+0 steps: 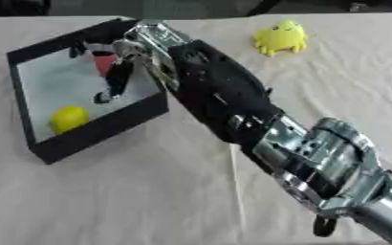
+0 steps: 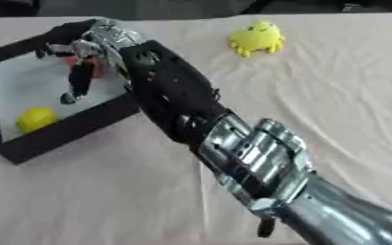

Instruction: Pick up objects on the table and place them in the box.

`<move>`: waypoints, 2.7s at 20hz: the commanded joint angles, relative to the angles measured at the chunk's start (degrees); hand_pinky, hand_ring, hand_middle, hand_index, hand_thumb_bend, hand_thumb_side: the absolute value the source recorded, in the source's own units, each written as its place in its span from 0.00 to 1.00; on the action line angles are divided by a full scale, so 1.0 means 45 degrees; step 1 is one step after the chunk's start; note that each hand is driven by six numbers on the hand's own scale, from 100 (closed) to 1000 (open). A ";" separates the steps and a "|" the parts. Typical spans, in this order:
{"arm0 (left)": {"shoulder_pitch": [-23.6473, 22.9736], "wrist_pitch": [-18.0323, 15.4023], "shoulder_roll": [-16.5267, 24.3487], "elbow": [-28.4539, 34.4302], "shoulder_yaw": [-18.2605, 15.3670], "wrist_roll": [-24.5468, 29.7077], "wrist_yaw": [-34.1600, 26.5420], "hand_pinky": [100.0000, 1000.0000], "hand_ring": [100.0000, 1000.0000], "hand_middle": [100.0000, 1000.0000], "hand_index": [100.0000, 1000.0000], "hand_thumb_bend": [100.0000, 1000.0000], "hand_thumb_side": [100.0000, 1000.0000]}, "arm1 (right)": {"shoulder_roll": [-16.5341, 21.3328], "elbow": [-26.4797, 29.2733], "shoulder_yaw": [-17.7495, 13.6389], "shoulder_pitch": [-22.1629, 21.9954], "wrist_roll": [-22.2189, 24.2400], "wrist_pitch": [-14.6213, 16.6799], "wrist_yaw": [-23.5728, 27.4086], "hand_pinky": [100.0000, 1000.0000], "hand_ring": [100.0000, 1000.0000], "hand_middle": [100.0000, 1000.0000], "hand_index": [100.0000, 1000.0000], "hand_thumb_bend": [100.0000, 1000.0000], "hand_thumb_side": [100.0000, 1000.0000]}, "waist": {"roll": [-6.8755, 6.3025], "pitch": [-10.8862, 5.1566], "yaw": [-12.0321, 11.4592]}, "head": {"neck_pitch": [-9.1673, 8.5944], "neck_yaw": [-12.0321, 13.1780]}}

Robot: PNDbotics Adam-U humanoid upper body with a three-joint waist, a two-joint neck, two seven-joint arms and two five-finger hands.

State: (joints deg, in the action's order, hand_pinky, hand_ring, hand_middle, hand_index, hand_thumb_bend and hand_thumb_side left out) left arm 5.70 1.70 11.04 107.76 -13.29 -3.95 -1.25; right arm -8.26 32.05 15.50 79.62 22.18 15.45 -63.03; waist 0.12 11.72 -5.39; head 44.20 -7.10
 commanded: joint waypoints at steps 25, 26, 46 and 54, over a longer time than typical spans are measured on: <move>-0.0082 -0.0062 0.0363 0.0166 -0.0257 -0.0203 0.0143 0.88 0.72 0.75 0.77 0.06 0.87 | 0.5152 0.0811 -0.3533 0.0324 -0.1707 -0.4569 0.0564 0.93 0.93 0.87 0.94 0.41 0.28 | -0.0256 -0.0274 0.0642 | -0.0019 0.0576; -0.0087 -0.0066 0.0366 0.0167 -0.0267 -0.0211 0.0142 0.88 0.72 0.75 0.77 0.06 0.87 | 0.5195 0.0698 -0.3575 0.0290 -0.1700 -0.4557 0.0455 0.93 0.93 0.87 0.95 0.42 0.27 | -0.0266 -0.0273 0.0641 | -0.0019 0.0560; -0.0090 -0.0037 0.0339 0.0163 -0.0297 -0.0241 0.0175 0.88 0.72 0.75 0.77 0.06 0.87 | 0.5846 -0.0032 -0.3809 0.0165 0.2475 -0.2472 -0.0209 0.96 0.97 0.89 0.93 0.34 0.02 | -0.0301 -0.0196 0.0750 | -0.0295 0.0480; -0.0103 -0.0029 0.0360 0.0151 -0.0333 -0.0260 0.0219 0.88 0.72 0.75 0.77 0.06 0.87 | 0.6299 -0.0333 -0.3815 0.0183 0.2821 -0.2662 -0.0884 0.96 0.98 0.91 0.93 0.35 0.10 | -0.0236 -0.0170 0.0809 | -0.0250 0.0575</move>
State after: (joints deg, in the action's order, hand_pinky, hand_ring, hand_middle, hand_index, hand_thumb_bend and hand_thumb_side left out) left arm 4.99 1.59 11.14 107.76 -14.31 -4.99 -0.49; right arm 18.18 30.24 -1.40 78.92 34.49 3.47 -66.33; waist -0.89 11.72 -1.77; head 43.61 -4.66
